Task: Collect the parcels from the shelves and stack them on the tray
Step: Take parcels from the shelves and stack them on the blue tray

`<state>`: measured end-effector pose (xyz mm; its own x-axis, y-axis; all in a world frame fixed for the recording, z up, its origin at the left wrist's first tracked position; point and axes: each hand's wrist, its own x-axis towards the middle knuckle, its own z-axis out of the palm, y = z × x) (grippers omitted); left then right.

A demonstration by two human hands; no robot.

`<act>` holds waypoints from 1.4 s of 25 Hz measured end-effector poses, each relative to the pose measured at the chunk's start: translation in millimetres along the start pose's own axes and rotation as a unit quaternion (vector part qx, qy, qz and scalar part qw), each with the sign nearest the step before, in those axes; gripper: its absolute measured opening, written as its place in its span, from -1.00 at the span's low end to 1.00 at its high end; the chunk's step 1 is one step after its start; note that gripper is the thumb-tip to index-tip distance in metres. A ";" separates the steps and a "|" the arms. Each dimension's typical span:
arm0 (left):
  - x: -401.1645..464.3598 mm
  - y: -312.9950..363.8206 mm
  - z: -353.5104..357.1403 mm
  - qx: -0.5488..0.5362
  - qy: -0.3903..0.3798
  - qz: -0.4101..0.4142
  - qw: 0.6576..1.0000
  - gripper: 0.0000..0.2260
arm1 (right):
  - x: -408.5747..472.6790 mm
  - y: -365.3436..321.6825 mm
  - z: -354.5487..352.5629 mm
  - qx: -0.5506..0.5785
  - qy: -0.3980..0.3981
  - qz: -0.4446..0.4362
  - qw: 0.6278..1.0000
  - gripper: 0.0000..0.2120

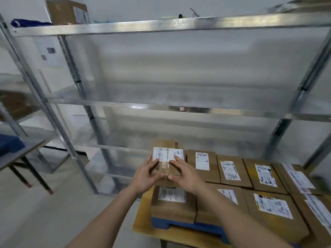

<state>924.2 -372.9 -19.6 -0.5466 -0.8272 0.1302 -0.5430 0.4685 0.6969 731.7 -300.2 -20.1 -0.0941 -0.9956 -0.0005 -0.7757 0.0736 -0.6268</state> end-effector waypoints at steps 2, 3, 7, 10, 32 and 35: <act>15.3 -12.6 12.5 -0.009 -0.017 0.004 1.000 -0.38 | 14.7 18.1 12.0 0.015 -0.009 0.019 1.000 -0.33; 22.6 -19.1 19.3 -0.015 -0.025 0.005 1.000 -0.38 | 21.9 27.1 17.3 0.021 -0.013 0.026 0.999 -0.32; 54.6 -39.0 40.4 -0.042 -0.051 0.002 0.998 -0.37 | 46.3 54.0 29.2 0.050 -0.015 0.056 0.997 -0.32; 72.4 -46.8 50.4 -0.053 -0.069 0.002 0.996 -0.39 | 58.7 67.7 34.5 0.063 -0.009 0.070 0.995 -0.33; 145.8 -106.3 86.5 -0.090 -0.088 0.034 0.991 -0.37 | 119.3 96.3 48.1 0.055 0.021 0.097 0.994 -0.39; 144.8 -108.7 88.8 -0.086 -0.086 0.043 0.992 -0.35 | 118.6 97.3 49.6 0.054 0.031 0.093 0.994 -0.40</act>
<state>847.4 -516.1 -139.1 -0.6948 -0.7146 0.0814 -0.3816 0.4623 0.8004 676.0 -414.1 -119.7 -0.2715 -0.9593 -0.0783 -0.6702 0.2468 -0.6999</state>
